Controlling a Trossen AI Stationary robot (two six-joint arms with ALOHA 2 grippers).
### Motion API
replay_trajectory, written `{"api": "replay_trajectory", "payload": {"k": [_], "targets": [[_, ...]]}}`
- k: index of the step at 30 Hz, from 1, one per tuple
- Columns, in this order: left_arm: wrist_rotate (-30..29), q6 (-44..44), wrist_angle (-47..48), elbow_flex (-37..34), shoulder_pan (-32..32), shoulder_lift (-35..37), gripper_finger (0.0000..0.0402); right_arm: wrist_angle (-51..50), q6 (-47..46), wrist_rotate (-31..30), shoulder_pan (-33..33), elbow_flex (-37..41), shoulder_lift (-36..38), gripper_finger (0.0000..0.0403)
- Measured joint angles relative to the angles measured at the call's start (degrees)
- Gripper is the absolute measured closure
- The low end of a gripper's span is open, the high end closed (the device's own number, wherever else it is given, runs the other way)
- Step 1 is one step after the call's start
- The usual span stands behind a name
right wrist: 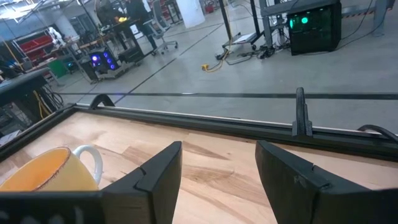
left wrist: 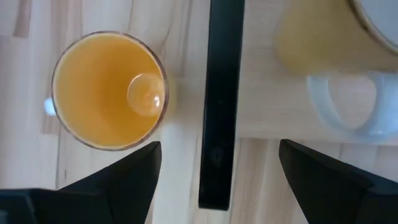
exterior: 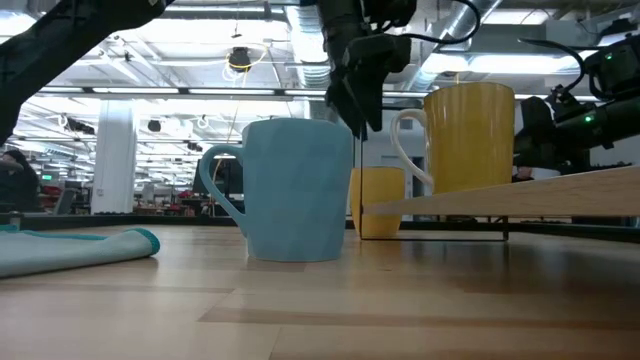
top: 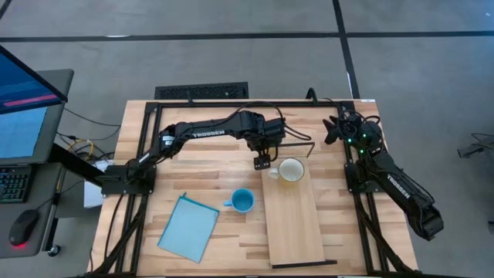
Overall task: Stack small to large cups/mugs on shelf
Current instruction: Adjust the shelf on the table
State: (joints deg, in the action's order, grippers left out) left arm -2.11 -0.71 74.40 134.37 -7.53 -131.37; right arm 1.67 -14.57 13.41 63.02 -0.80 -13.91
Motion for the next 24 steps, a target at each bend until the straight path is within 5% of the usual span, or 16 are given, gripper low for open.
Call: {"api": "replay_trajectory", "payload": {"k": [6,13,24], "targets": [[-0.4,1.1,7.5,0.0,0.0,0.0,0.0083,0.0,0.0,0.0,0.0,0.0,0.0,0.0177],[7.1,1.8,5.0,0.0,0.6,0.0,0.0083,0.0,0.0,0.0,0.0,0.0,0.0,0.0177],[3.8,1.8,4.1,0.0,0.8,0.0,0.0083,0.0,0.0,0.0,0.0,0.0,0.0,0.0177]]}}
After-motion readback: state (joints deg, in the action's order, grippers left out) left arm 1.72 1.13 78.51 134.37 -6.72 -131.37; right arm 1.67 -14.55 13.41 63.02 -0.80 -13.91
